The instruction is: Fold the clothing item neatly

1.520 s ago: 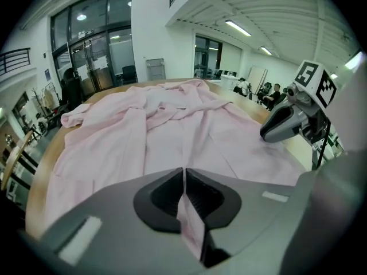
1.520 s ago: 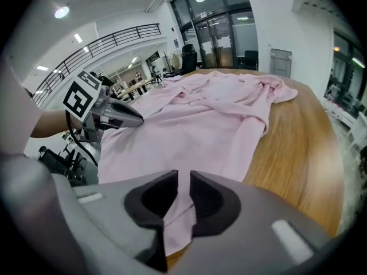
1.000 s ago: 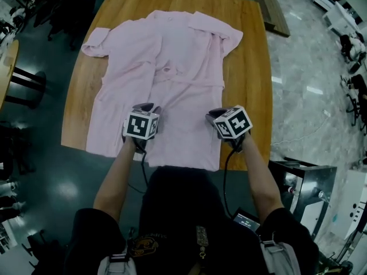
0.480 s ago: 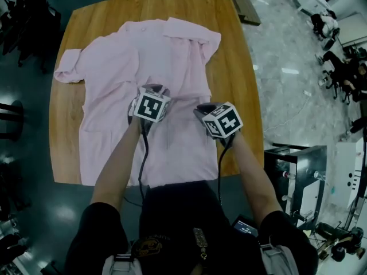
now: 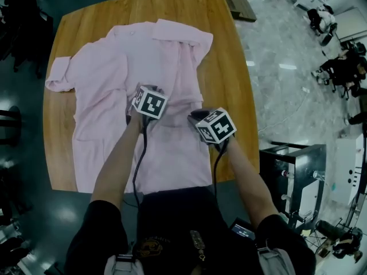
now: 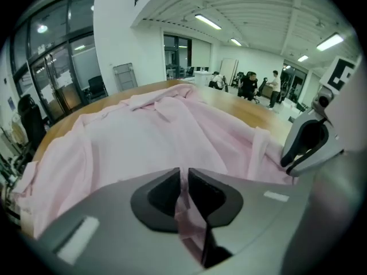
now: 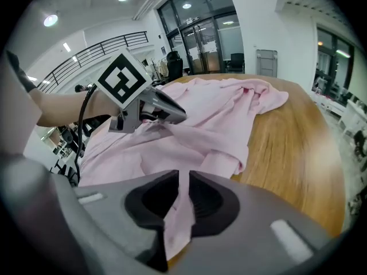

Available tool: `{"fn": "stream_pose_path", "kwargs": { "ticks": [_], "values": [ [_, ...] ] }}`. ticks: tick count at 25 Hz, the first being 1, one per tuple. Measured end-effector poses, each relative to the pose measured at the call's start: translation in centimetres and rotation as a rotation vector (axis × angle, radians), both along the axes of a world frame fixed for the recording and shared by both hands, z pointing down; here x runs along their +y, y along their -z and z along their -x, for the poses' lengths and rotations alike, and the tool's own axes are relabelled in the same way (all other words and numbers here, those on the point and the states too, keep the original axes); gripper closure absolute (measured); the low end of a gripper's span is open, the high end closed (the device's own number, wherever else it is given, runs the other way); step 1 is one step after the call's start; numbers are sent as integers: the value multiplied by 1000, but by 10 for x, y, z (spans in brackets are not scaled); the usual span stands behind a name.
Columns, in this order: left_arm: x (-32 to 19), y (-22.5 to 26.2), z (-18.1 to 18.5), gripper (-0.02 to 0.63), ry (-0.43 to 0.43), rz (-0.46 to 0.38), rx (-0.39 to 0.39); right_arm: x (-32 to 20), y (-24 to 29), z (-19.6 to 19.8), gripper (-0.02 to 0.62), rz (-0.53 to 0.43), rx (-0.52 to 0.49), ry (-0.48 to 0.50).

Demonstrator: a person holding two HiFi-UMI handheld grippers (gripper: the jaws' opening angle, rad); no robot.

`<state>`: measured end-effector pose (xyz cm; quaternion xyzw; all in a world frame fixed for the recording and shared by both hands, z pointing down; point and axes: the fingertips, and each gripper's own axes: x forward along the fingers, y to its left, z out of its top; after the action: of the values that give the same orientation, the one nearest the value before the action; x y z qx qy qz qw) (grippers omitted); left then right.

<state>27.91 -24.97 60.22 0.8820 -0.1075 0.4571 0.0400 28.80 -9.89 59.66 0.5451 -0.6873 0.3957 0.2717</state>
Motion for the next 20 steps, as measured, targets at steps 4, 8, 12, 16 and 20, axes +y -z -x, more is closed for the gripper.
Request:
{"fn": "stream_pose_path", "kwargs": {
  "ticks": [4,8,12,16,20],
  "values": [
    [-6,4,4,566,57,-14,-10,6,-10,-4,537,24,0,35],
    [-18,18,16,569,121,-43,-1,9,-9,-8,537,20,-15,59],
    [-37,31,40,569,179,-85,-10,12,-9,-9,537,16,-35,65],
    [-57,27,66,569,236,-101,-47,10,-8,-9,540,20,-39,72],
    [-73,17,78,568,256,-106,-78,6,-9,-10,568,18,-45,54]
  ]
}}
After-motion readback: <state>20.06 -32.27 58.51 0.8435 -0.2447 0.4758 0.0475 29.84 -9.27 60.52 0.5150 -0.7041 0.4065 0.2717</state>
